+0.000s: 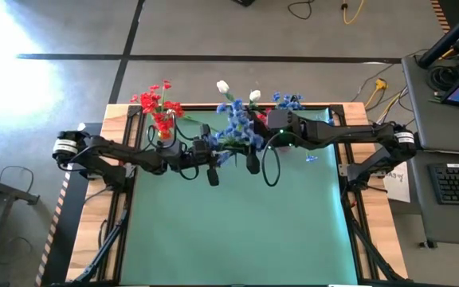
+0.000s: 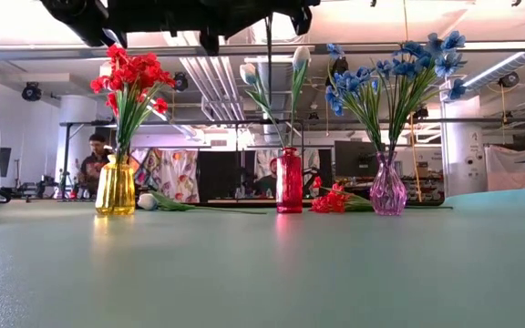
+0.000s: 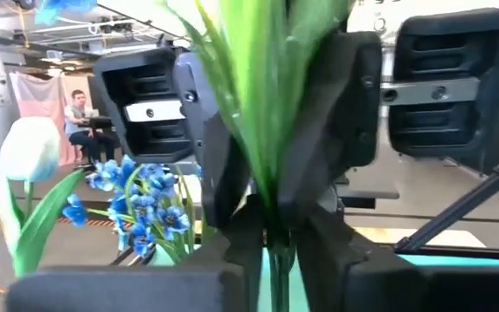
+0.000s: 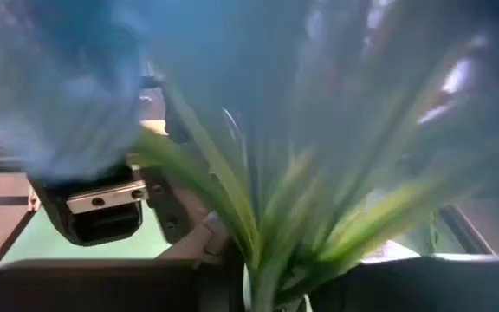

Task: Sort flowers into vase by color
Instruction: Put the blue flower into the violet vase

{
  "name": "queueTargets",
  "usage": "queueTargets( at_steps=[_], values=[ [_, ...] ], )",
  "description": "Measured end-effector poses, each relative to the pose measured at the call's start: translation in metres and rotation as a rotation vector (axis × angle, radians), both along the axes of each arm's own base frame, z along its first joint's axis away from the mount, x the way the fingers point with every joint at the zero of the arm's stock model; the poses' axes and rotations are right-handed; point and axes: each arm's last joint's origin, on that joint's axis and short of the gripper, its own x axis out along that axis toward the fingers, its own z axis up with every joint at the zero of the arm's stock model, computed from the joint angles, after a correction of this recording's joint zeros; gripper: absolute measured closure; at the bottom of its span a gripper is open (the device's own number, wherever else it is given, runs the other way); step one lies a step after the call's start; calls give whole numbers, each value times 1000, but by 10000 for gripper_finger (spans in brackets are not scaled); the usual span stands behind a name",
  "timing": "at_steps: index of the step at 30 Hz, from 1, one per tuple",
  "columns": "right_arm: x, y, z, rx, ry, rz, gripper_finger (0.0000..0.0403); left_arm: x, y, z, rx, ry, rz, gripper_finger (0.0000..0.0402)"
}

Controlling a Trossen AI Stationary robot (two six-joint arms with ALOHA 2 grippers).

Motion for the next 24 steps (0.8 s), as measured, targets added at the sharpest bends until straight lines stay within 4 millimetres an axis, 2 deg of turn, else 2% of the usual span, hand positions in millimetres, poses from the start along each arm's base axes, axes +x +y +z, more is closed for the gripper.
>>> queueTargets(
  at_steps=[7,12,18,24],
  values=[
    [0,1,0,-12,0,12,384,0,0,0,0,-1,3,265],
    [-1,1,0,-11,6,15,388,0,0,0,0,10,3,220],
    [-16,1,12,-25,6,-10,390,-7,0,1,2,93,2,196],
    [-48,-1,29,-82,48,-186,390,-20,0,8,-2,171,2,193]
  ],
)
